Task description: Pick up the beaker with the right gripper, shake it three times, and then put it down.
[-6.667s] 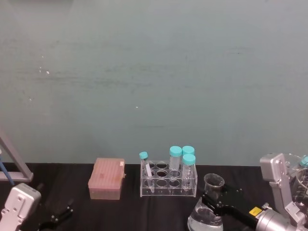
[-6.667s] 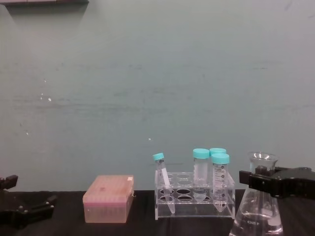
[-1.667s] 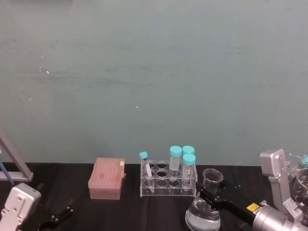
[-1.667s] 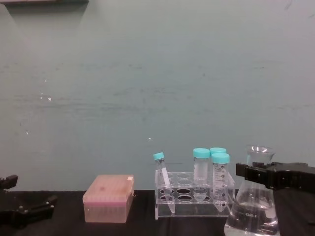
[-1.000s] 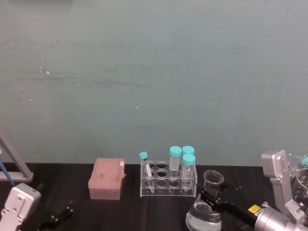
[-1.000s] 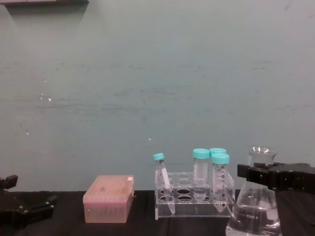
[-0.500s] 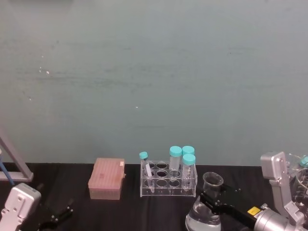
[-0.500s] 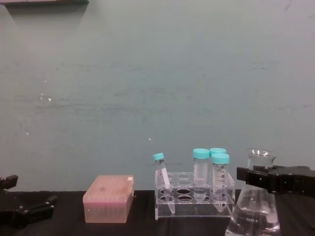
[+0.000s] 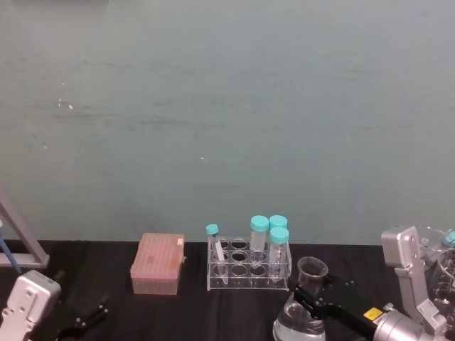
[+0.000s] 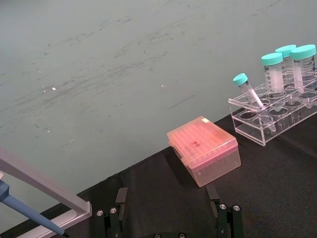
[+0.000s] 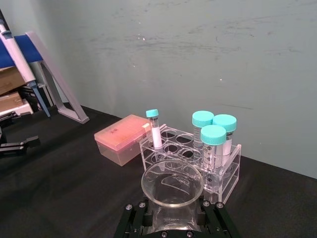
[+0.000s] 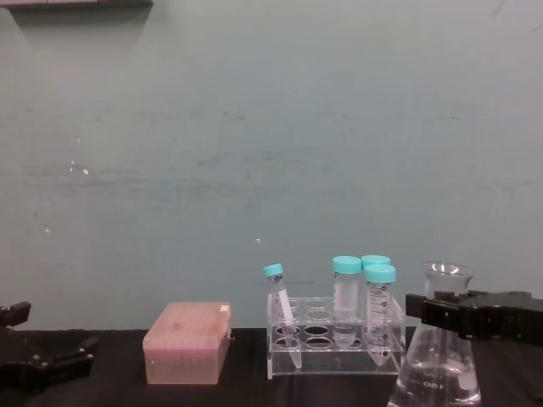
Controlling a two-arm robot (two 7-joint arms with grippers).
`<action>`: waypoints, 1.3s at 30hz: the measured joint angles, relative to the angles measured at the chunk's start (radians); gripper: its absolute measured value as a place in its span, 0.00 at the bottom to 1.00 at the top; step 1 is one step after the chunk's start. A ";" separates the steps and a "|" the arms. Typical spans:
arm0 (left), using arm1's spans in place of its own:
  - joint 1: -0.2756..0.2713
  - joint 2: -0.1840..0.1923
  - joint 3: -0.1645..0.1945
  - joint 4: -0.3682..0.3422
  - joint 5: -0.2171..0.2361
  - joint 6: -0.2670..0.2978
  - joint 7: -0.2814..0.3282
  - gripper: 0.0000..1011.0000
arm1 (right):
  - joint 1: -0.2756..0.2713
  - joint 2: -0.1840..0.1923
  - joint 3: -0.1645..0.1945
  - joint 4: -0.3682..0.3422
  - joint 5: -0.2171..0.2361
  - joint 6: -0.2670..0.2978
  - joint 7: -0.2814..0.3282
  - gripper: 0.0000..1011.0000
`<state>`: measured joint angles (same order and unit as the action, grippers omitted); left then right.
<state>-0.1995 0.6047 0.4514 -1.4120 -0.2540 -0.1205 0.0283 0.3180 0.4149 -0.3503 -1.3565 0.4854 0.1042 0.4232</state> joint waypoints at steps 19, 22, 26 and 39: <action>0.000 0.000 0.000 0.000 0.000 0.000 0.000 0.99 | 0.011 -0.008 -0.006 0.015 -0.007 0.003 0.001 0.45; 0.000 0.000 0.000 0.000 0.000 0.000 0.000 0.99 | 0.013 -0.009 -0.006 0.017 -0.008 0.003 0.002 0.45; 0.000 0.000 0.000 0.000 0.000 0.000 0.000 0.99 | 0.016 -0.010 -0.008 0.022 -0.008 0.004 0.005 0.45; 0.000 0.000 0.000 0.000 0.000 0.000 0.000 0.99 | 0.018 -0.010 -0.011 0.027 -0.011 0.005 0.008 0.45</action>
<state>-0.1996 0.6047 0.4514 -1.4120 -0.2539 -0.1206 0.0283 0.3360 0.4046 -0.3612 -1.3300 0.4748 0.1090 0.4312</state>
